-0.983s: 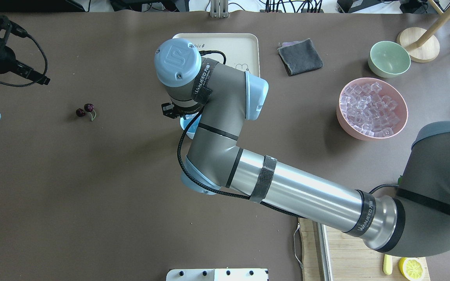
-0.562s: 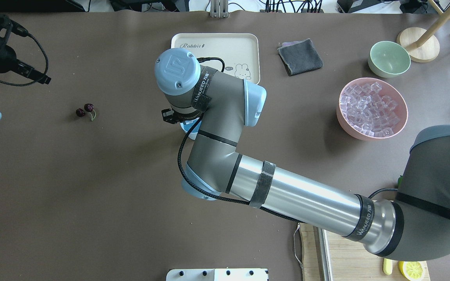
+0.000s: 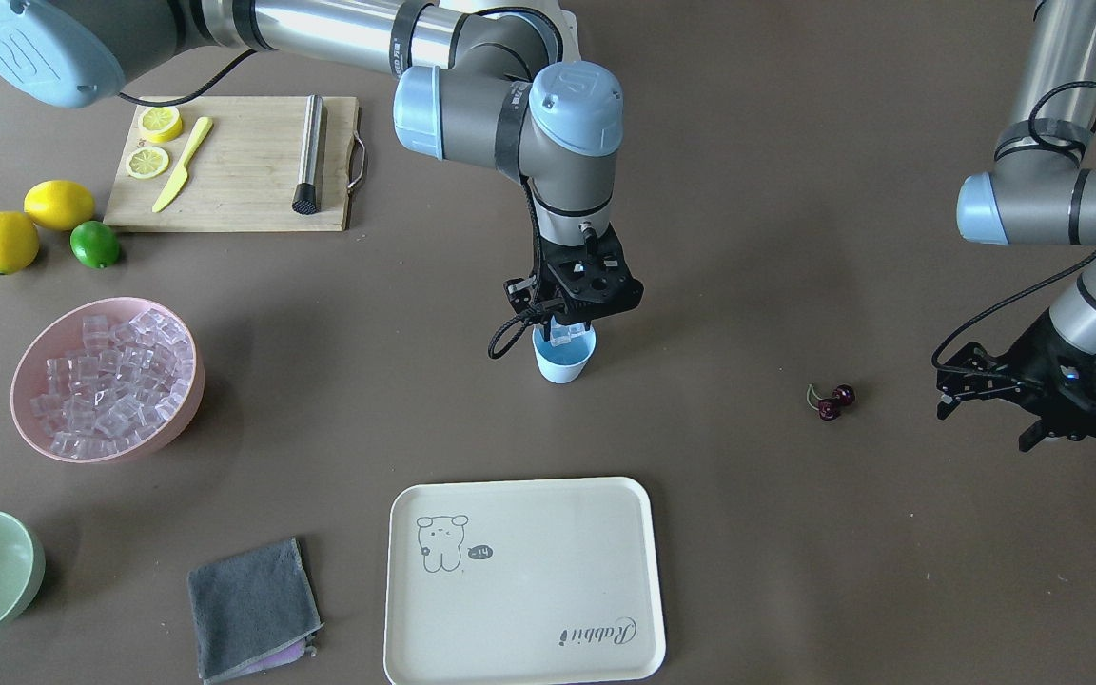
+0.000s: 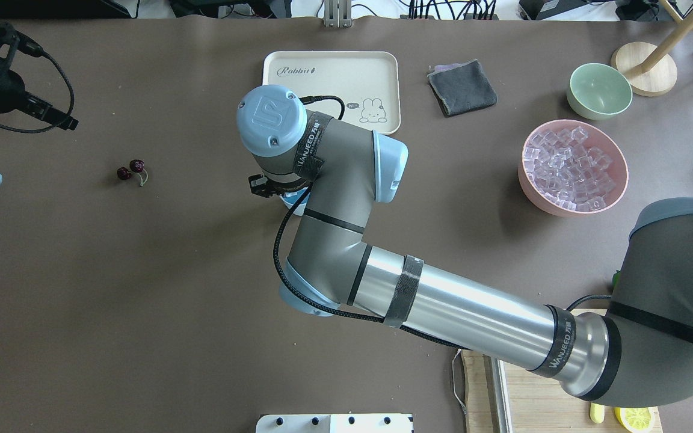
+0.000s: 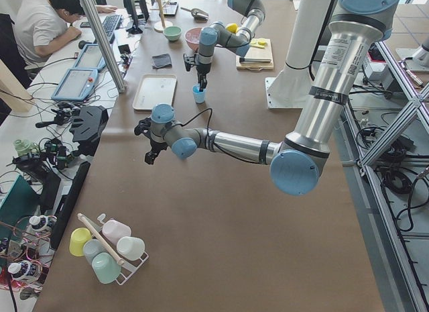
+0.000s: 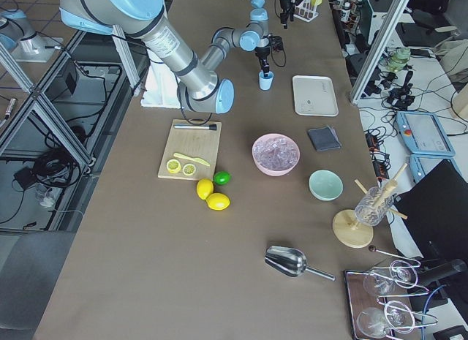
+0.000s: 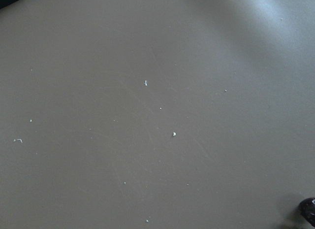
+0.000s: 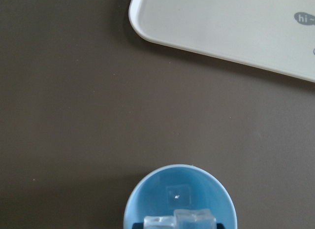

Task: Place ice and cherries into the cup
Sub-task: 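Open the right gripper to drop the ice cube into the cup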

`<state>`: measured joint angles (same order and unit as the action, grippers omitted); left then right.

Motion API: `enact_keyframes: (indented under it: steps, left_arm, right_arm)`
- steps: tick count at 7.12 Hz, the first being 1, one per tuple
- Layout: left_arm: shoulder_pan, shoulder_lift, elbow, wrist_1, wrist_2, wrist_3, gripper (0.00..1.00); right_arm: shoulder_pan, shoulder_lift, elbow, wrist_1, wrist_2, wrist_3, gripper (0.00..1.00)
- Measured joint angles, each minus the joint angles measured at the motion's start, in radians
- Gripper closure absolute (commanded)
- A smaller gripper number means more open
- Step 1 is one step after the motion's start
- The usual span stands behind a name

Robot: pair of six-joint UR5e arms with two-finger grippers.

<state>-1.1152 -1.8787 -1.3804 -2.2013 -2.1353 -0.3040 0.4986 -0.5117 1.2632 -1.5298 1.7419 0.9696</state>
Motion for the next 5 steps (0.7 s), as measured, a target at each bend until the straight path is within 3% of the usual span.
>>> enact_keyframes:
  steps: [3,5]
  left_arm:
    - [0.006,-0.022,-0.025,0.015,0.02,-0.041,0.02]
    - [0.039,-0.029,-0.08,0.055,0.004,-0.076,0.02]
  right_arm:
    - [0.02,0.0,0.005,-0.003,-0.013,-0.01,0.01]
    - [0.095,-0.017,0.04,-0.009,0.035,-0.047,0.01]
